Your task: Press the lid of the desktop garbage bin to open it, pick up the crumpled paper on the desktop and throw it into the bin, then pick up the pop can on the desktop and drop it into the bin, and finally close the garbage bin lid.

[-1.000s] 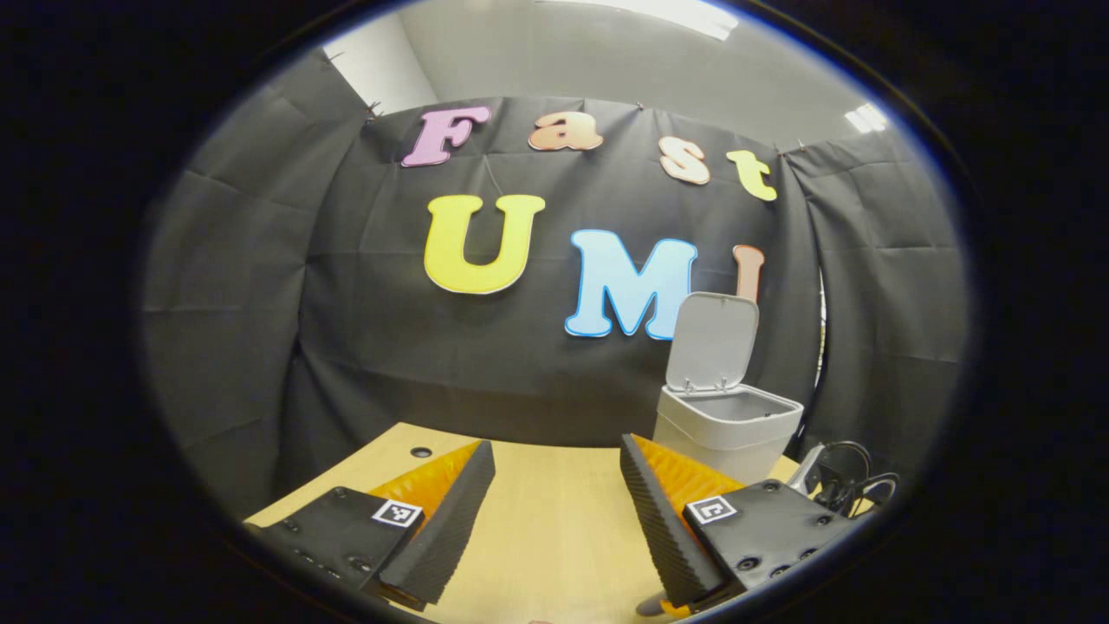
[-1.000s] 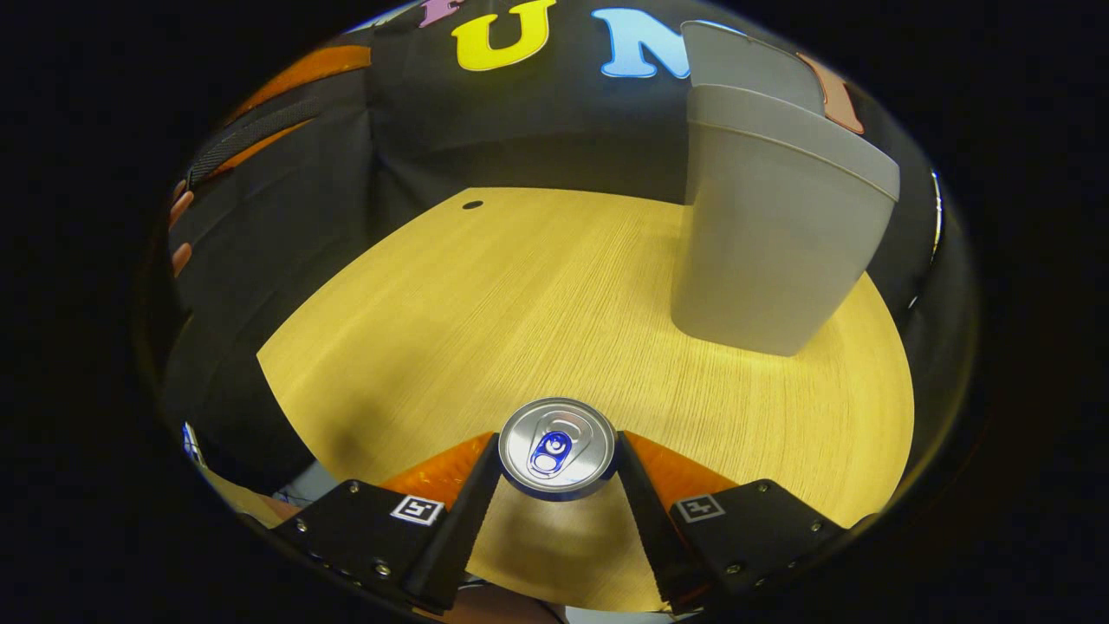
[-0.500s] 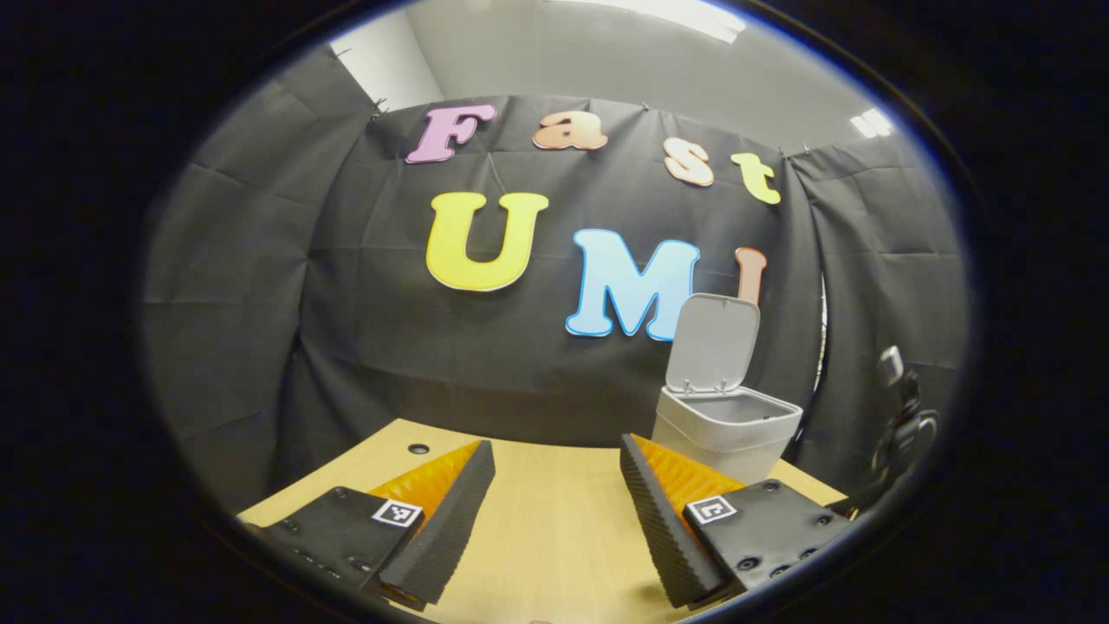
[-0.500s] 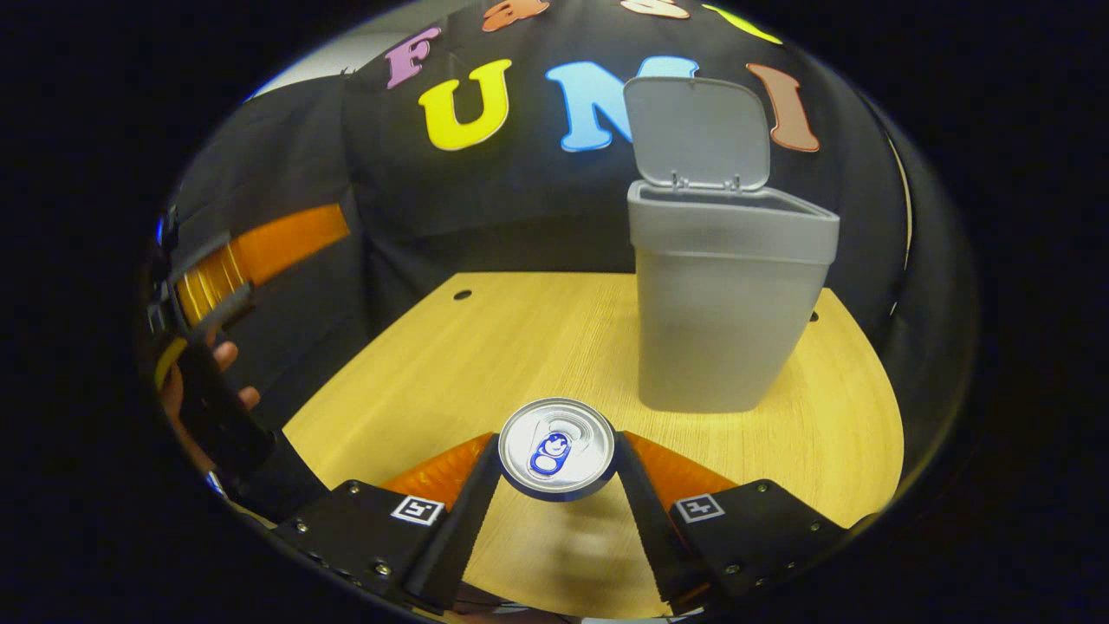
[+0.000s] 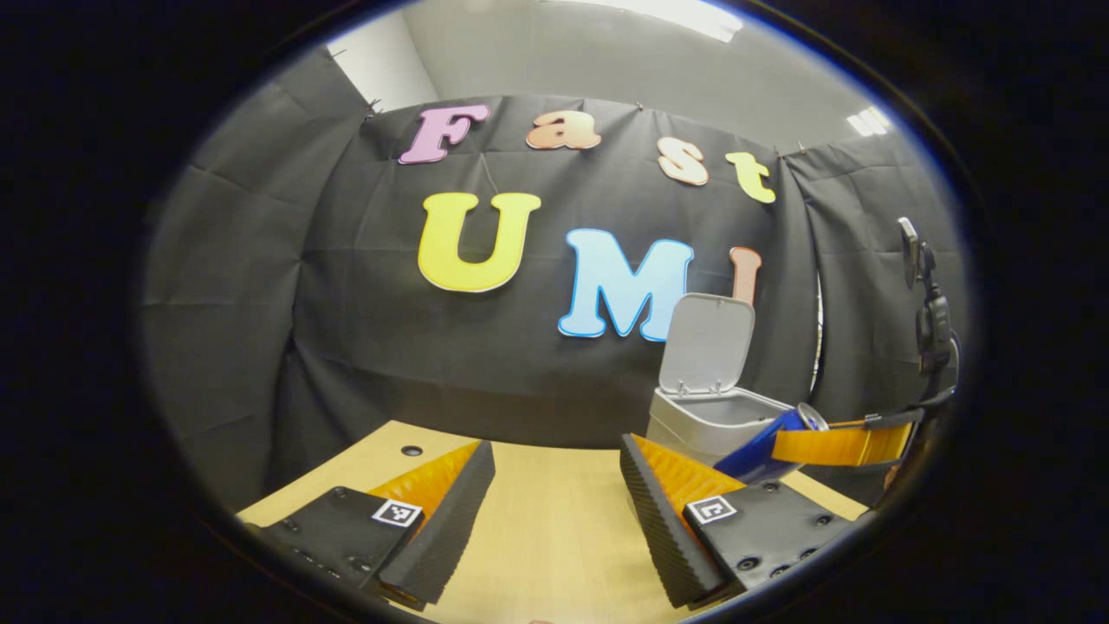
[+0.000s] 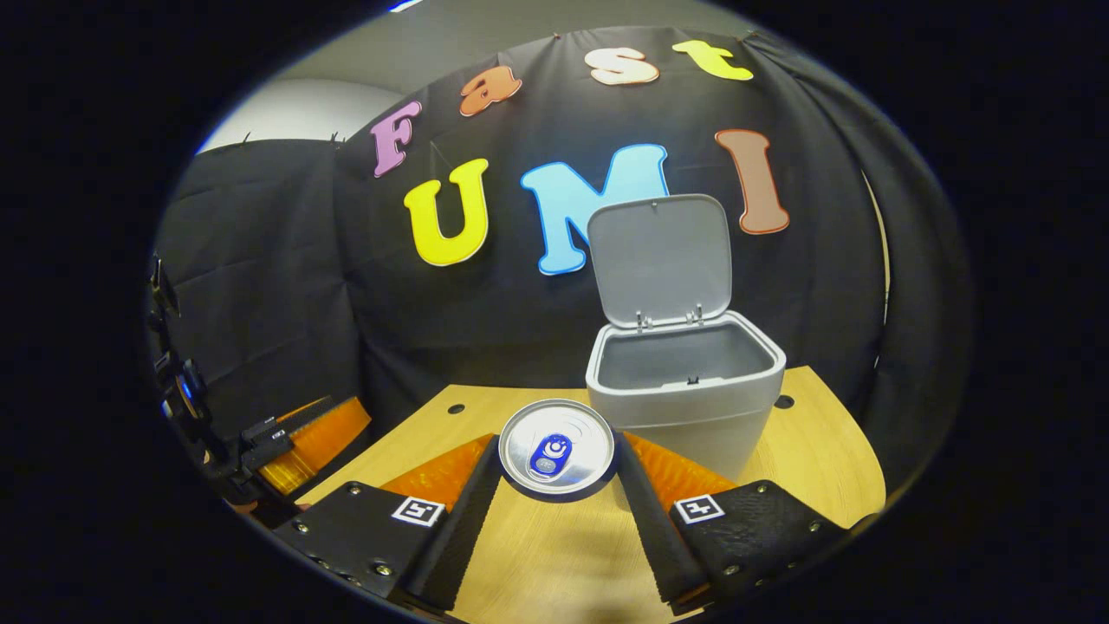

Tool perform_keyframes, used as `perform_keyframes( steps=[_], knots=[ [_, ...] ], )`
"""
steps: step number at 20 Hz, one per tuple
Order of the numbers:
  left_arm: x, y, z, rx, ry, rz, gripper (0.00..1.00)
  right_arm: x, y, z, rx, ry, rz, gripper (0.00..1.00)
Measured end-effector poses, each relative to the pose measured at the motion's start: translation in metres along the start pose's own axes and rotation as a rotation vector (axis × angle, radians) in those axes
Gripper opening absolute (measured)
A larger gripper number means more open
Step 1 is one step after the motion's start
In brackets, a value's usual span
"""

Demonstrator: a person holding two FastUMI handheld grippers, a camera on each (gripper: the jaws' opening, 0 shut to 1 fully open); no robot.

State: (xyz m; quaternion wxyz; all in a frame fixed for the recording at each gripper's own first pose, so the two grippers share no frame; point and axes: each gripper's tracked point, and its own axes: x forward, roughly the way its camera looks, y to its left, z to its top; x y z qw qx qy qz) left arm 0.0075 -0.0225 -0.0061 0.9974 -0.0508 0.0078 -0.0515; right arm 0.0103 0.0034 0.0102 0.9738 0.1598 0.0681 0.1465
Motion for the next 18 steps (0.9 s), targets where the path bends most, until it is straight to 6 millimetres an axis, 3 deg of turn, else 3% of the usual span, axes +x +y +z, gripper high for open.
perform_keyframes(
  steps=[5, 9, 13, 18],
  knots=[
    [0.005, -0.005, 0.002, 0.011, -0.007, -0.006, 0.95, 0.009, -0.002, 0.043, -0.023, -0.132, -0.005, 0.81],
    [0.008, -0.006, 0.001, 0.010, -0.005, -0.005, 0.95, 0.022, -0.019, 0.077, -0.072, -0.237, -0.074, 0.81],
    [0.007, -0.002, 0.001, 0.009, -0.004, 0.003, 0.95, 0.043, -0.043, 0.079, -0.136, -0.225, -0.165, 0.81],
    [0.005, 0.001, -0.003, -0.001, 0.003, 0.009, 0.95, 0.072, -0.054, 0.061, -0.170, -0.152, -0.192, 0.81]
  ],
)
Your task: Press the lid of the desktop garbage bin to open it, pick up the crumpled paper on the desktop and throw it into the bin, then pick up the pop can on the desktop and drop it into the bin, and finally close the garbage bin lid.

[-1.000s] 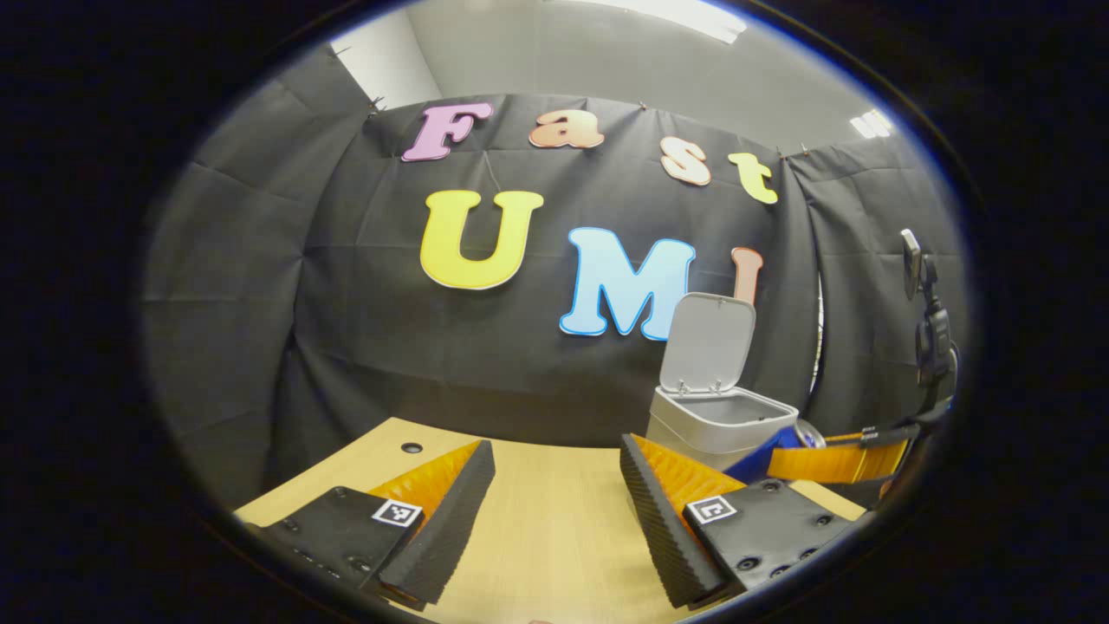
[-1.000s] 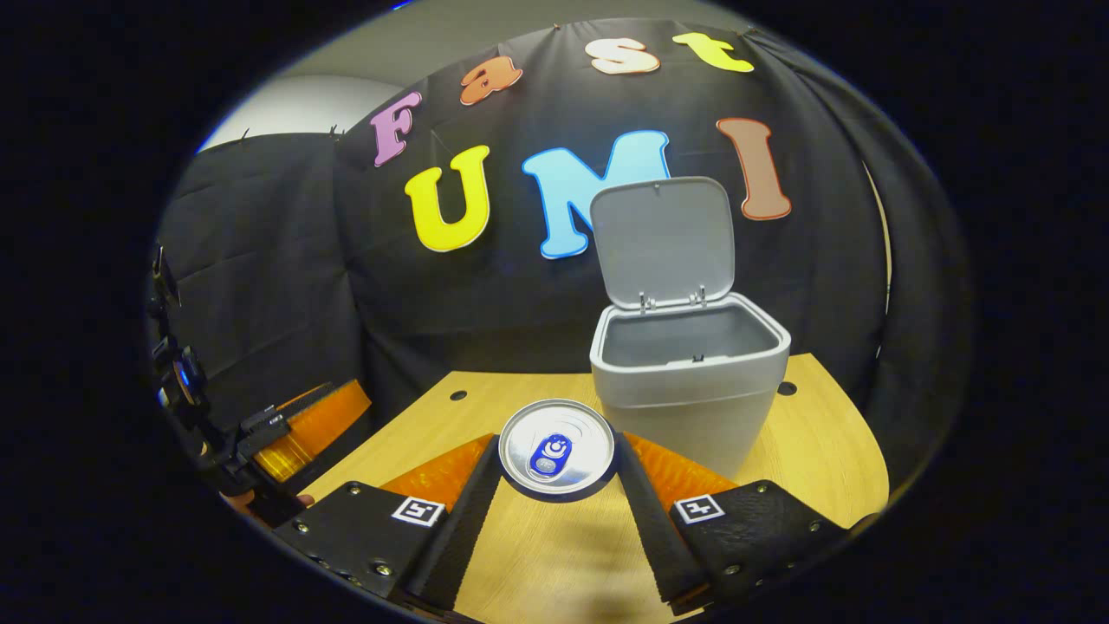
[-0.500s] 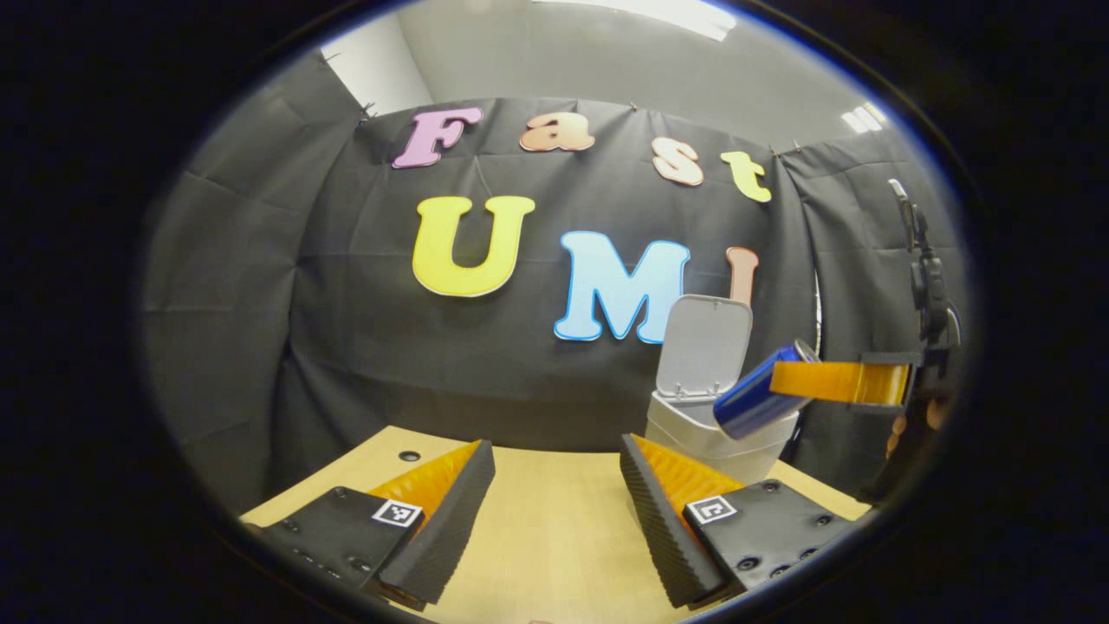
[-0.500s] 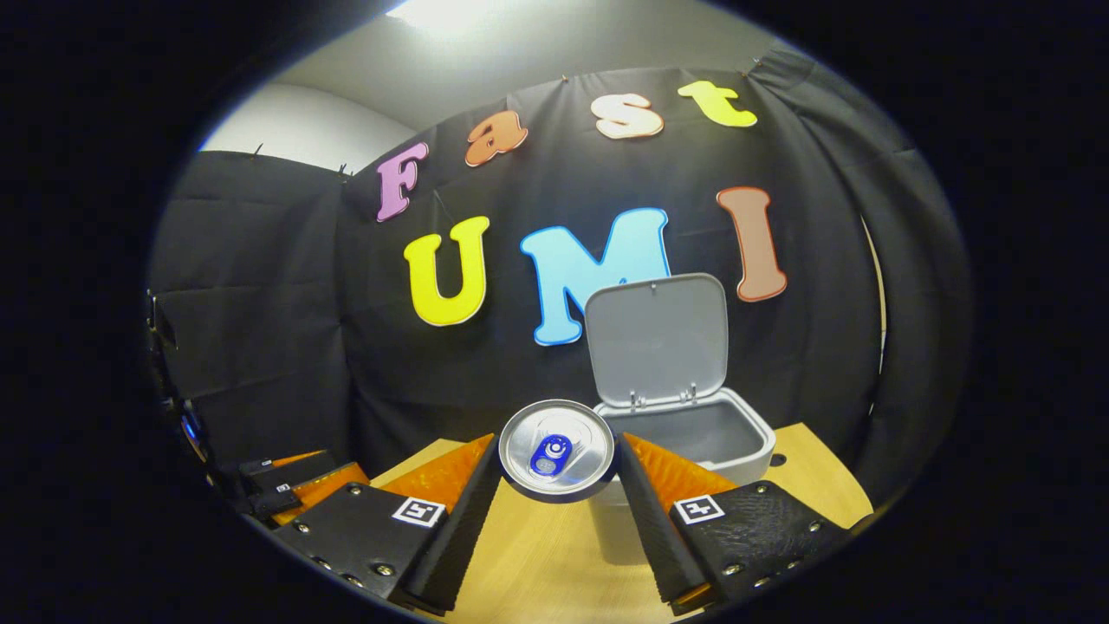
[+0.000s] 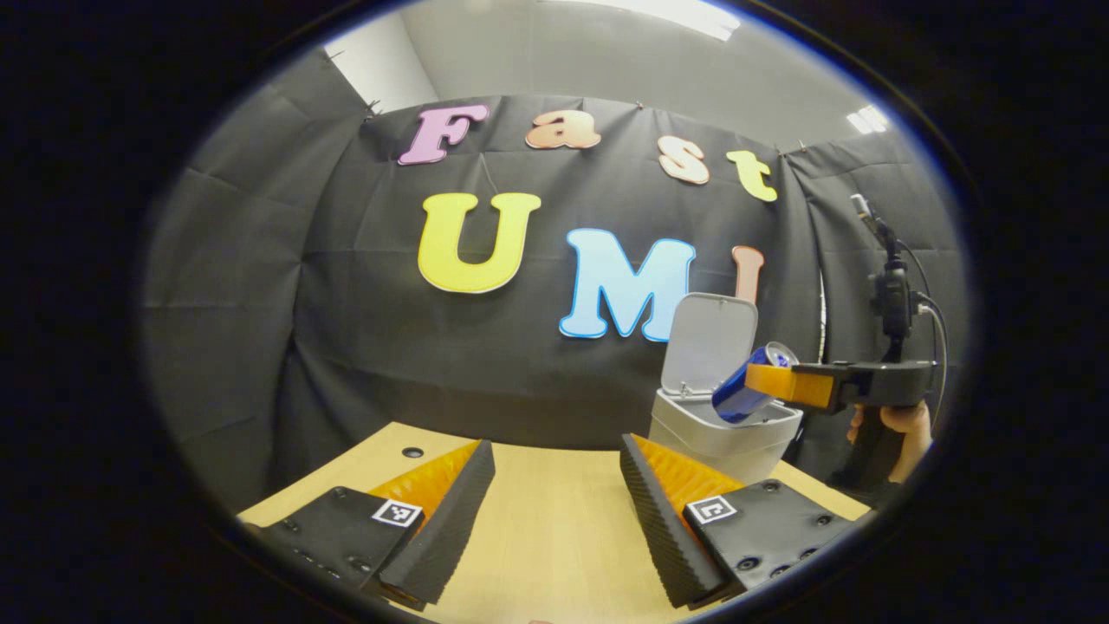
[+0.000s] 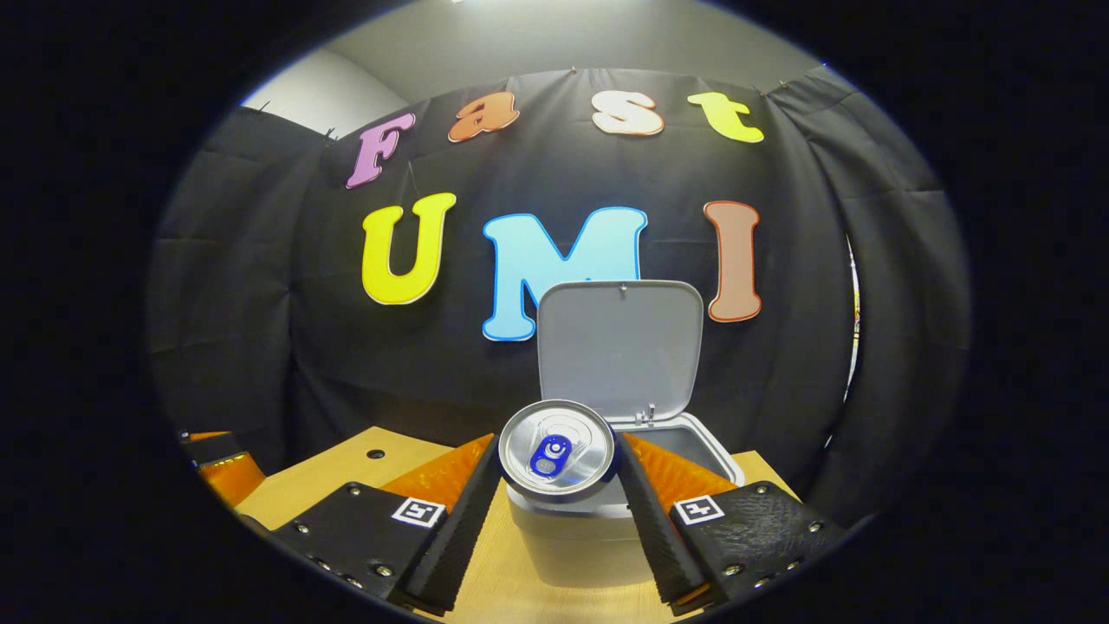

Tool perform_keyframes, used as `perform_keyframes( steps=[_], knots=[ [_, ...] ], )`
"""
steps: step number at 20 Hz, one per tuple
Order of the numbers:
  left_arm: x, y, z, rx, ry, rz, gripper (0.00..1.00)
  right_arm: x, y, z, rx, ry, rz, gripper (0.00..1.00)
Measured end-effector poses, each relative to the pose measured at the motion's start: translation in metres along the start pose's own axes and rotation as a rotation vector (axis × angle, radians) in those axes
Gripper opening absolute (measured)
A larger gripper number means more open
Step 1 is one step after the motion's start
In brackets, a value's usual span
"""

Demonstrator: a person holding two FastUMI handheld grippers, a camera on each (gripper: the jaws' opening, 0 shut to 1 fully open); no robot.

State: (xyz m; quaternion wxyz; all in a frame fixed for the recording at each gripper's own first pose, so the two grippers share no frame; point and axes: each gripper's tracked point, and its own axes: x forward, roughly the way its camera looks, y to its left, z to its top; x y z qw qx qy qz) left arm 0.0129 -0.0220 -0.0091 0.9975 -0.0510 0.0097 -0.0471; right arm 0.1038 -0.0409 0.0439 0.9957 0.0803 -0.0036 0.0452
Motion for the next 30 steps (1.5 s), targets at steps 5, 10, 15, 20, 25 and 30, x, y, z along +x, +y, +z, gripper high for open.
perform_keyframes(
  steps=[5, 10, 15, 20, 25, 30],
  knots=[
    [0.000, -0.001, 0.000, 0.005, 0.002, 0.001, 0.95, 0.012, -0.001, -0.011, -0.066, 0.023, -0.031, 0.83],
    [-0.004, 0.000, -0.003, 0.001, 0.009, -0.001, 0.95, 0.015, -0.004, -0.010, -0.045, 0.024, -0.051, 0.86],
    [-0.002, 0.002, -0.003, 0.010, 0.015, -0.017, 0.95, 0.014, -0.009, -0.002, -0.033, 0.013, -0.077, 0.86],
    [0.005, 0.005, 0.005, 0.042, 0.007, -0.050, 0.95, 0.017, -0.011, 0.017, -0.052, 0.001, -0.093, 0.86],
    [0.014, 0.000, 0.010, 0.079, -0.009, -0.128, 0.95, 0.037, -0.026, 0.060, -0.058, -0.044, -0.151, 0.86],
    [0.028, 0.000, 0.018, 0.028, -0.015, -0.215, 0.95, 0.063, -0.042, 0.093, -0.084, -0.074, -0.215, 0.86]
  ],
)
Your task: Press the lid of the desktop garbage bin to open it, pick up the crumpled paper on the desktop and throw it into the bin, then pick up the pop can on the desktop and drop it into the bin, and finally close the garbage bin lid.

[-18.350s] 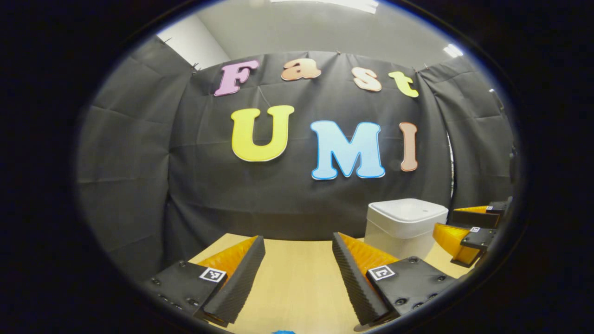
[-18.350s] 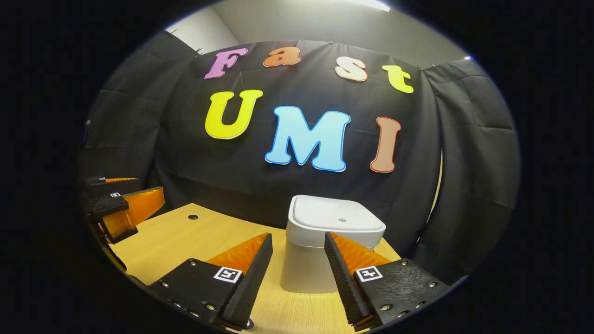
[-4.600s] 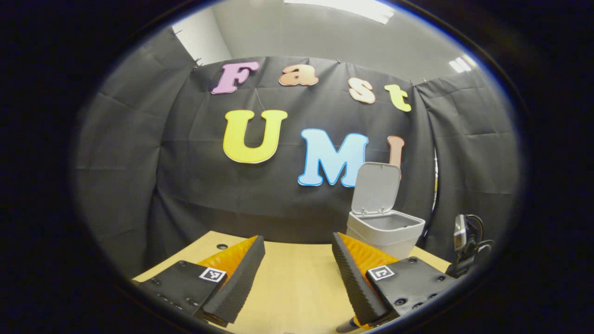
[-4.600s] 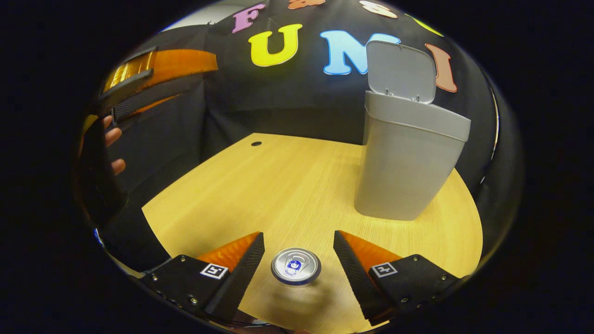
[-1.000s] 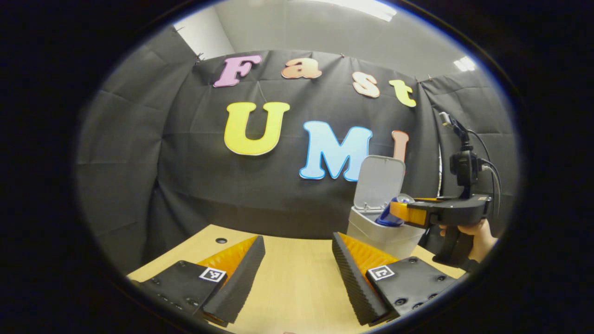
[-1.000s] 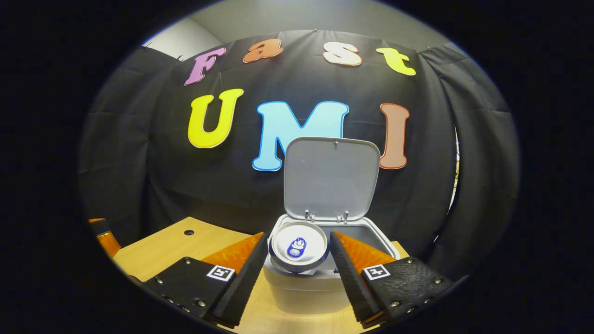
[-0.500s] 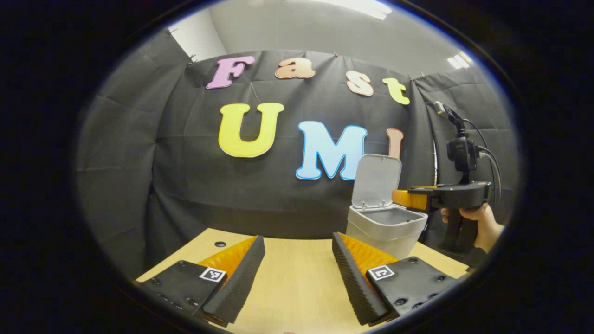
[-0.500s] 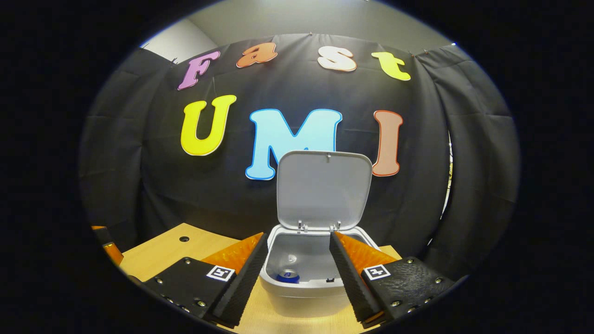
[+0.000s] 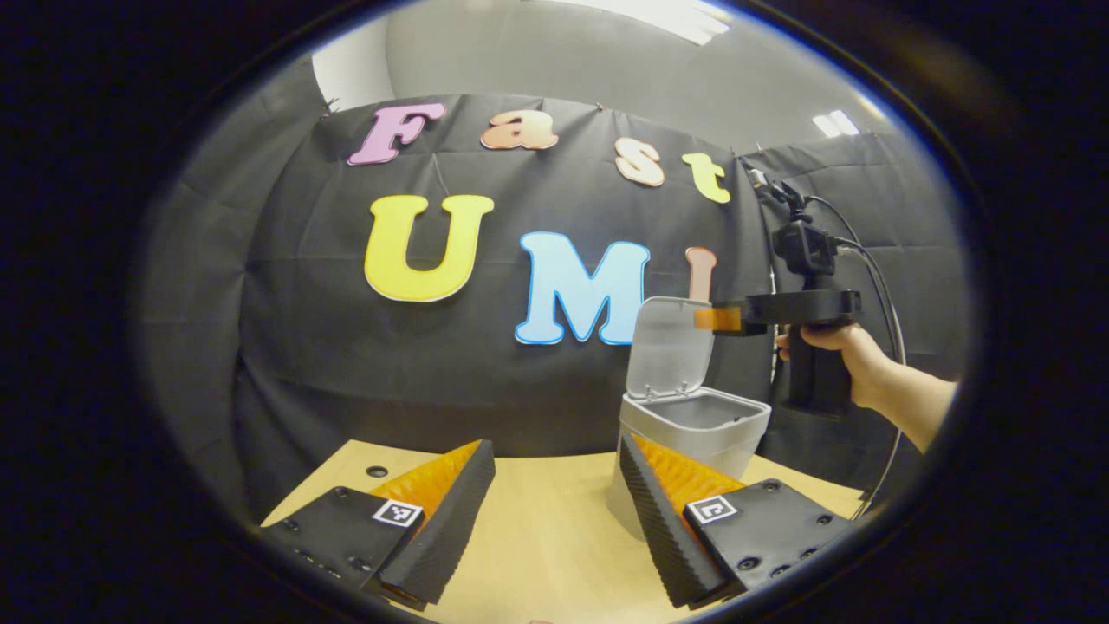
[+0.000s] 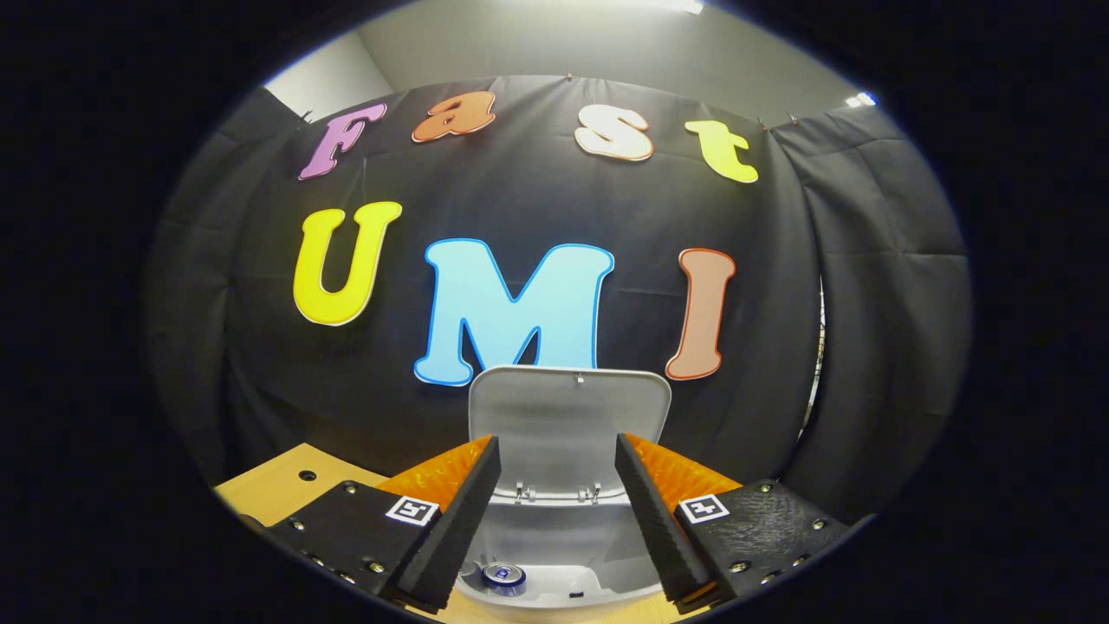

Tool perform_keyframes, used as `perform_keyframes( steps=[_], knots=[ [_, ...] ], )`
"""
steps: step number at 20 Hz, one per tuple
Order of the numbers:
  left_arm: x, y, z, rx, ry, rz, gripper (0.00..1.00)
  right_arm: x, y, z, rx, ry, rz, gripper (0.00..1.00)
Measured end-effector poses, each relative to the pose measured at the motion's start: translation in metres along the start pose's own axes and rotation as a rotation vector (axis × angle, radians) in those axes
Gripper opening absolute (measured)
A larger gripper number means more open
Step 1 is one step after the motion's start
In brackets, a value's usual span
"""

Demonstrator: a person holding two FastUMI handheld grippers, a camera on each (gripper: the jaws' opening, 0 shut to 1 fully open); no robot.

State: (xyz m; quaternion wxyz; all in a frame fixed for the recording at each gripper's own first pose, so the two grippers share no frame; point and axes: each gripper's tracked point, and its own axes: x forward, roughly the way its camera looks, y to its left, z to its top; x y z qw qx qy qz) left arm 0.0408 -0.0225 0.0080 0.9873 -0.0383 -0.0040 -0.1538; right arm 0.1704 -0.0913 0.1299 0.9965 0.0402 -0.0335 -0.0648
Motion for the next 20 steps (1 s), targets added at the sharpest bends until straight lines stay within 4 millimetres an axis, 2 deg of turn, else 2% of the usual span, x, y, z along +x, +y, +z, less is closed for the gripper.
perform_keyframes(
  steps=[5, 10, 16, 17, 20],
  knots=[
    [0.002, 0.023, 0.003, -0.013, -0.006, 0.029, 0.95, 0.031, 0.004, 0.034, -0.019, -0.044, -0.005, 0.86],
    [0.000, 0.035, 0.004, -0.028, -0.018, 0.104, 0.94, 0.061, 0.005, 0.051, -0.007, -0.052, 0.014, 0.86],
    [-0.008, 0.035, 0.008, -0.060, -0.044, 0.190, 0.94, 0.090, -0.001, 0.058, 0.024, -0.052, 0.011, 0.86],
    [-0.008, 0.035, 0.008, -0.061, -0.039, 0.202, 0.94, 0.093, -0.001, 0.058, 0.034, -0.048, 0.015, 0.83],
    [-0.011, 0.035, 0.004, -0.060, -0.034, 0.226, 0.95, 0.102, -0.005, 0.049, 0.057, -0.010, 0.009, 0.83]
  ],
)
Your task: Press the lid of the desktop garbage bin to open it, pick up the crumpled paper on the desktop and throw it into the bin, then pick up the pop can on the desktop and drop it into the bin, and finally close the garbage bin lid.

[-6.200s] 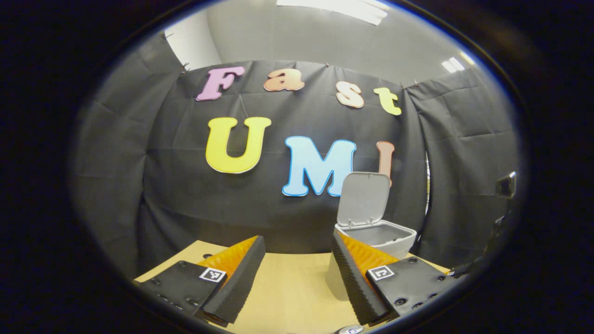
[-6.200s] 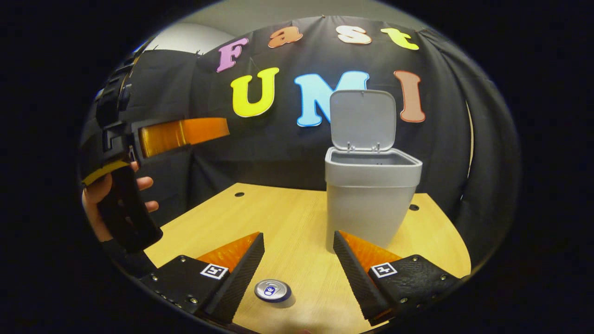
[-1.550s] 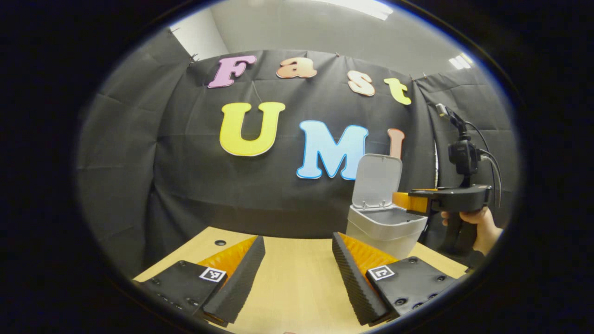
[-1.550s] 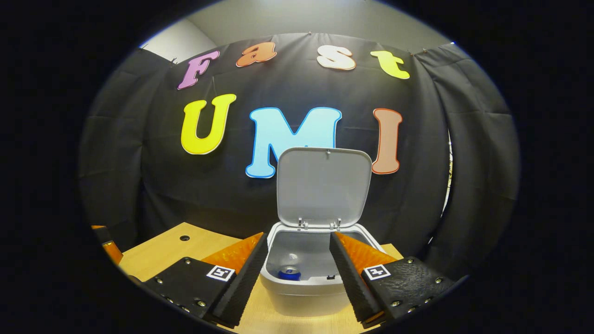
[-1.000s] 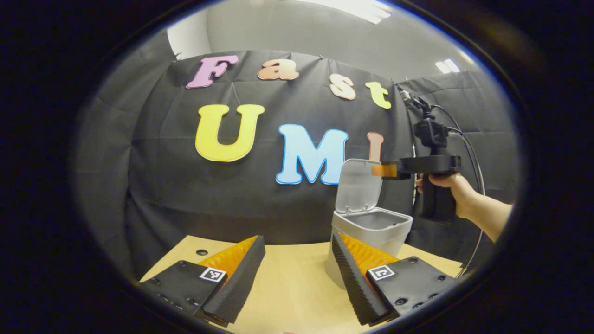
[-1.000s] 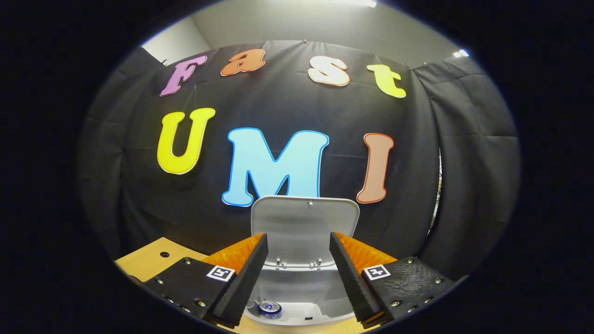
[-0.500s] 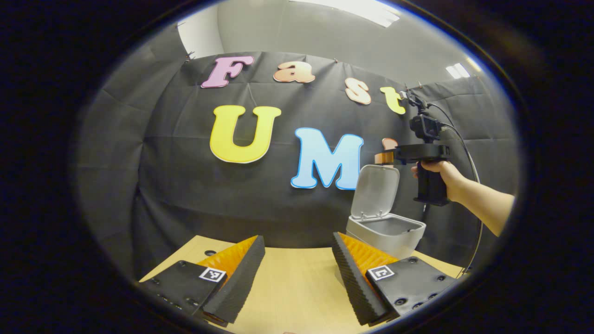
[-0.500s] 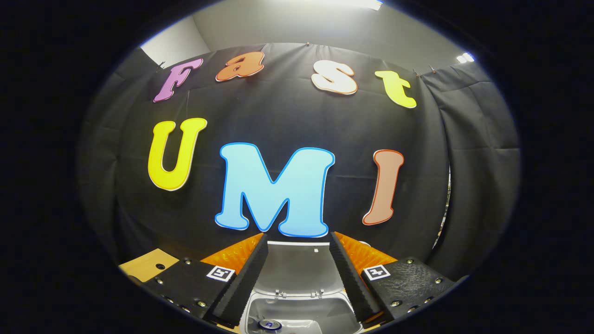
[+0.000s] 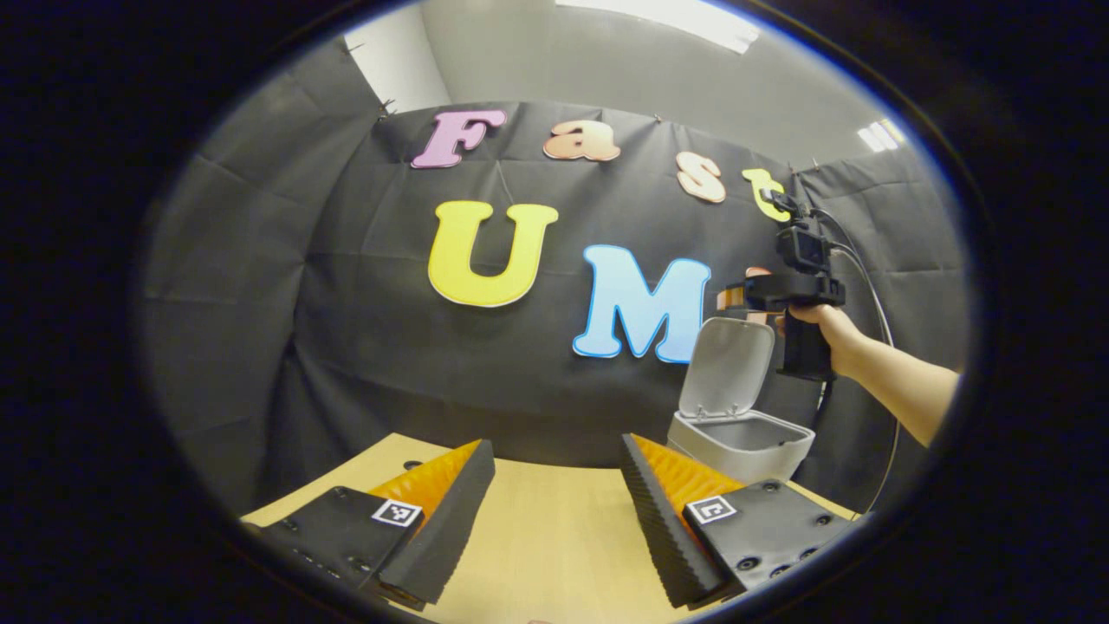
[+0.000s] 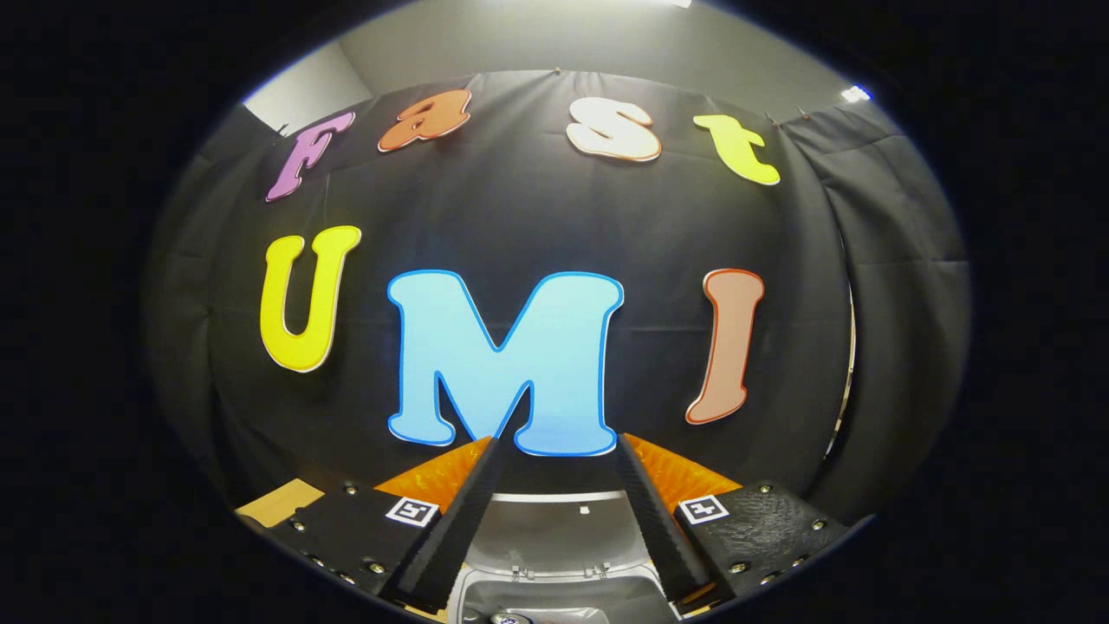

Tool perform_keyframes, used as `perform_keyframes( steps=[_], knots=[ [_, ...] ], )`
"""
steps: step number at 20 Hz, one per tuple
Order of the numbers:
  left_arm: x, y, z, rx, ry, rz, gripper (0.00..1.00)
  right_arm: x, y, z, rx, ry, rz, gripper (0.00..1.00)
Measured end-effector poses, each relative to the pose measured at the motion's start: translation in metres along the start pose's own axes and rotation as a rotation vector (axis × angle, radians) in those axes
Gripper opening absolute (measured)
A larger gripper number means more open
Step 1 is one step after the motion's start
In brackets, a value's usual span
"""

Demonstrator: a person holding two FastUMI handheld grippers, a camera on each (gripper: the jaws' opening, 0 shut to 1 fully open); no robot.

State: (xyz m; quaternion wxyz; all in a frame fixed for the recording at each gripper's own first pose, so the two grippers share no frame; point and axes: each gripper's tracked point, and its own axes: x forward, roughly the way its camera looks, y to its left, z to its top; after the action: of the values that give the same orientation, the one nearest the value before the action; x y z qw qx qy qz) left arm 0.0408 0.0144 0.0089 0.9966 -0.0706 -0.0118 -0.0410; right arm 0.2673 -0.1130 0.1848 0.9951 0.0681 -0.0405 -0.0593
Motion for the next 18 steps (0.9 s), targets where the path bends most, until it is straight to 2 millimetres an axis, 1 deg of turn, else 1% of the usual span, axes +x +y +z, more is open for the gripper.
perform_keyframes(
  steps=[1, 2, 3, 5, 6, 7, 12, 13, 14, 18],
  knots=[
    [0.000, 0.002, 0.001, 0.001, -0.001, 0.011, 0.94, 0.001, -0.002, -0.005, 0.009, 0.020, -0.005, 0.86],
    [-0.002, 0.002, 0.002, 0.000, -0.003, 0.018, 0.95, 0.000, -0.001, -0.010, 0.014, 0.039, 0.003, 0.86],
    [-0.004, 0.001, 0.002, 0.000, -0.004, 0.021, 0.95, -0.002, -0.001, -0.008, 0.023, 0.033, 0.006, 0.86],
    [-0.005, -0.003, -0.002, 0.013, 0.001, 0.023, 0.95, -0.006, 0.000, -0.011, 0.039, 0.049, 0.022, 0.86],
    [-0.006, -0.005, -0.003, 0.020, 0.002, 0.021, 0.95, -0.008, -0.001, -0.012, 0.045, 0.046, 0.026, 0.84],
    [-0.006, -0.009, -0.002, 0.029, 0.001, 0.018, 0.95, -0.011, -0.001, -0.013, 0.046, 0.046, 0.032, 0.87],
    [-0.007, -0.034, -0.006, 0.055, 0.000, -0.021, 0.95, -0.039, -0.002, -0.021, 0.037, 0.025, 0.050, 0.87],
    [-0.008, -0.039, -0.008, 0.050, 0.004, -0.031, 0.95, -0.045, -0.003, -0.024, 0.037, 0.023, 0.054, 0.84],
    [-0.009, -0.042, -0.009, 0.046, 0.006, -0.037, 0.95, -0.051, -0.003, -0.027, 0.036, 0.020, 0.060, 0.86],
    [-0.012, -0.049, -0.008, 0.049, 0.002, -0.047, 0.95, -0.070, -0.005, -0.040, 0.047, 0.027, 0.082, 0.87]
  ],
)
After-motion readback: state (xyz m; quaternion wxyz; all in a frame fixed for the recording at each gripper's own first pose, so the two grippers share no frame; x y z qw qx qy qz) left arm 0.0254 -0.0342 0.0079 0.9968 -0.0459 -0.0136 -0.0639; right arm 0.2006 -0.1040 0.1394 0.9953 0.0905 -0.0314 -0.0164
